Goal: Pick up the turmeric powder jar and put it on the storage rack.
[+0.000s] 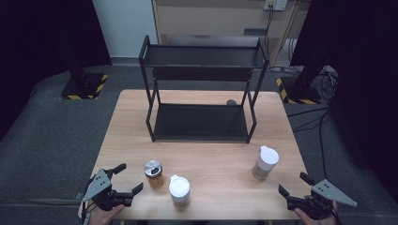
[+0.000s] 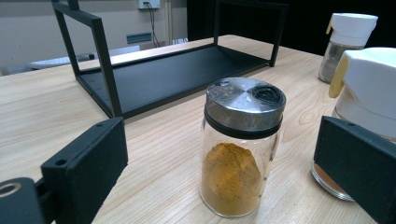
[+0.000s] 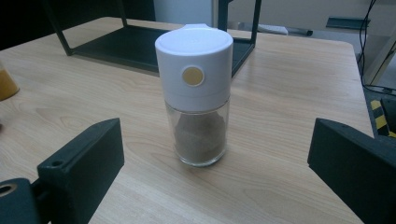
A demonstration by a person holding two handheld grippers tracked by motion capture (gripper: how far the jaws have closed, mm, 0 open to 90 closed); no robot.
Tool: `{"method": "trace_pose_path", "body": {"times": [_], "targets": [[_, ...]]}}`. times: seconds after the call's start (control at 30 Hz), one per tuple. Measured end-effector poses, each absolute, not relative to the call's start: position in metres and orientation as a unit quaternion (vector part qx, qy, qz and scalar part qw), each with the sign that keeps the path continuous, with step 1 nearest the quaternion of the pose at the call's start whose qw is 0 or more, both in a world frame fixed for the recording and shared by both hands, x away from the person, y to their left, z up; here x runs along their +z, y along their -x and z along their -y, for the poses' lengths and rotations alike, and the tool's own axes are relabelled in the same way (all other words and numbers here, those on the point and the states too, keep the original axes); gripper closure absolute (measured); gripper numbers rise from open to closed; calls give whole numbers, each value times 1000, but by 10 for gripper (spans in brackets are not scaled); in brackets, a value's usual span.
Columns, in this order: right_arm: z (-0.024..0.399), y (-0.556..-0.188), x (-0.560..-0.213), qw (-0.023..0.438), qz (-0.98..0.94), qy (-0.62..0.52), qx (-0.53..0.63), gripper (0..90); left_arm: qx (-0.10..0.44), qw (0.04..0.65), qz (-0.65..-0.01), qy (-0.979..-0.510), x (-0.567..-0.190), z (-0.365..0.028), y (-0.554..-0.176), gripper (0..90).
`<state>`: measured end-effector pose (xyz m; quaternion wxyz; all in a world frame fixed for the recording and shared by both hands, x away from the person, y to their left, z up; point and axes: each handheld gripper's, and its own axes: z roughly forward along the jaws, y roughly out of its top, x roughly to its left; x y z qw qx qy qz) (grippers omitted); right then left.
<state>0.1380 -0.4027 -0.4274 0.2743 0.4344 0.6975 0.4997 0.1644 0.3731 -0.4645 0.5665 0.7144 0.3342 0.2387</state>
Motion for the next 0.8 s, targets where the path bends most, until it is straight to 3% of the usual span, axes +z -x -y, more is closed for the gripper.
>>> {"method": "trace_pose_path", "body": {"times": [0.8], "targets": [[405,-137,-428,272,-696,-428,509,40,224,577,-338,-709,-466,-378,-166,18]]}}
